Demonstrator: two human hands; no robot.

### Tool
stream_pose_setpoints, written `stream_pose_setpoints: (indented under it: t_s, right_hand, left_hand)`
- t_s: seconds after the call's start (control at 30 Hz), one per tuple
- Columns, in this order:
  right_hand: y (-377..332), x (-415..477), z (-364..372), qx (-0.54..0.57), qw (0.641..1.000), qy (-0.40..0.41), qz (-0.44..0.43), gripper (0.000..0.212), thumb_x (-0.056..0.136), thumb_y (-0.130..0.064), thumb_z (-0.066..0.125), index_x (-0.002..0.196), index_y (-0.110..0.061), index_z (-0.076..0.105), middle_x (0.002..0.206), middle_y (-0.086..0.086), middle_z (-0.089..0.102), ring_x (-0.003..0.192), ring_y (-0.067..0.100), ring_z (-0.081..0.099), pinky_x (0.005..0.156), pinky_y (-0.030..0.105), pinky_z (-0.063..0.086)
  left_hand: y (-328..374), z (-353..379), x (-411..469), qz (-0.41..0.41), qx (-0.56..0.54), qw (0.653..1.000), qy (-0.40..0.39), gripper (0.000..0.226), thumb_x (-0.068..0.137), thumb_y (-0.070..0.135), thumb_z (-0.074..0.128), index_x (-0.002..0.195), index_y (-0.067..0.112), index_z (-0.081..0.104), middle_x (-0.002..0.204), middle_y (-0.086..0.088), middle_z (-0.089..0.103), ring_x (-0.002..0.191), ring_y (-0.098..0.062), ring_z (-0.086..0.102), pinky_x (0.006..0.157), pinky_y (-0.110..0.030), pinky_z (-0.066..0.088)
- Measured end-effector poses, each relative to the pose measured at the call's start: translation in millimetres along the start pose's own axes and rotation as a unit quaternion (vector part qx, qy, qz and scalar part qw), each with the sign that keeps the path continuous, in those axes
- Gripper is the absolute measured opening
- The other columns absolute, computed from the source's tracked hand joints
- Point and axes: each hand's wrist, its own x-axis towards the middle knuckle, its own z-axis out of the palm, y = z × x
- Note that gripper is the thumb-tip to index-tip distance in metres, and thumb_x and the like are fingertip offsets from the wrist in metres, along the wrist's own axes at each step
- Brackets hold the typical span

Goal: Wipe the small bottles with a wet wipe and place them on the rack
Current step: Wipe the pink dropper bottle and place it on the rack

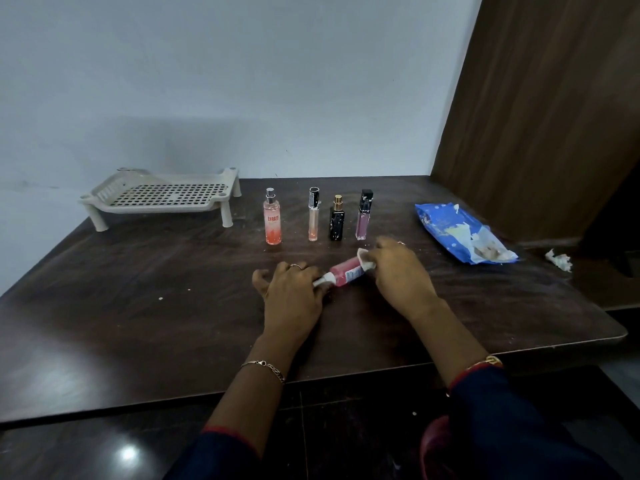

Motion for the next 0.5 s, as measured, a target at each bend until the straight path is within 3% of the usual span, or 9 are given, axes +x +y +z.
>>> stream_pose_setpoints:
  t_s: [0.13, 0.27, 0.37, 0.5]
  right_hand:
    - [-31.4, -9.5, 1.8, 0.028, 0.995, -0.01, -0.09, 0.031, 0.087, -0.009, 0.047, 0.114, -0.01, 0.061, 0.106, 0.009, 0.049, 0.1, 0.027, 0.049, 0.081, 0.042, 0.048]
    - [-27.2, -23.8, 6.9, 0.025, 0.989, -0.008, -0.149, 0.036, 0.089, -0.009, 0.046, 0.122, -0.014, 0.059, 0.108, 0.009, 0.052, 0.102, 0.027, 0.048, 0.082, 0.039, 0.047]
    - [-7.2, -25.4, 7.2, 0.053, 0.991, 0.003, -0.119, 0.041, 0.086, 0.0, 0.054, 0.123, -0.014, 0.062, 0.109, 0.009, 0.059, 0.101, 0.027, 0.055, 0.086, 0.036, 0.047]
    - [15.3, -17.7, 5.0, 0.042, 0.999, 0.019, -0.025, 0.042, 0.086, 0.002, 0.055, 0.123, -0.016, 0.062, 0.104, 0.006, 0.057, 0.092, 0.024, 0.056, 0.077, 0.03, 0.043]
  left_hand:
    - [1.2, -1.6, -1.0, -0.003, 0.006, 1.0, 0.003, 0.025, 0.091, 0.044, 0.047, 0.098, 0.028, 0.064, 0.103, 0.01, 0.061, 0.105, -0.016, 0.046, 0.099, -0.046, 0.021]
    - [-0.1, -2.2, -0.7, 0.005, -0.01, 1.0, -0.016, 0.027, 0.091, 0.042, 0.047, 0.102, 0.025, 0.065, 0.104, 0.006, 0.062, 0.104, -0.018, 0.047, 0.099, -0.046, 0.031]
    - [-0.3, -2.0, -0.7, 0.006, -0.007, 1.0, -0.028, 0.03, 0.092, 0.044, 0.045, 0.101, 0.025, 0.065, 0.102, 0.006, 0.061, 0.105, -0.018, 0.048, 0.099, -0.046, 0.031]
    - [0.7, -2.0, -1.9, -0.005, -0.005, 1.0, -0.03, 0.034, 0.094, 0.047, 0.038, 0.094, 0.024, 0.064, 0.097, 0.007, 0.059, 0.103, -0.016, 0.048, 0.098, -0.047, 0.024]
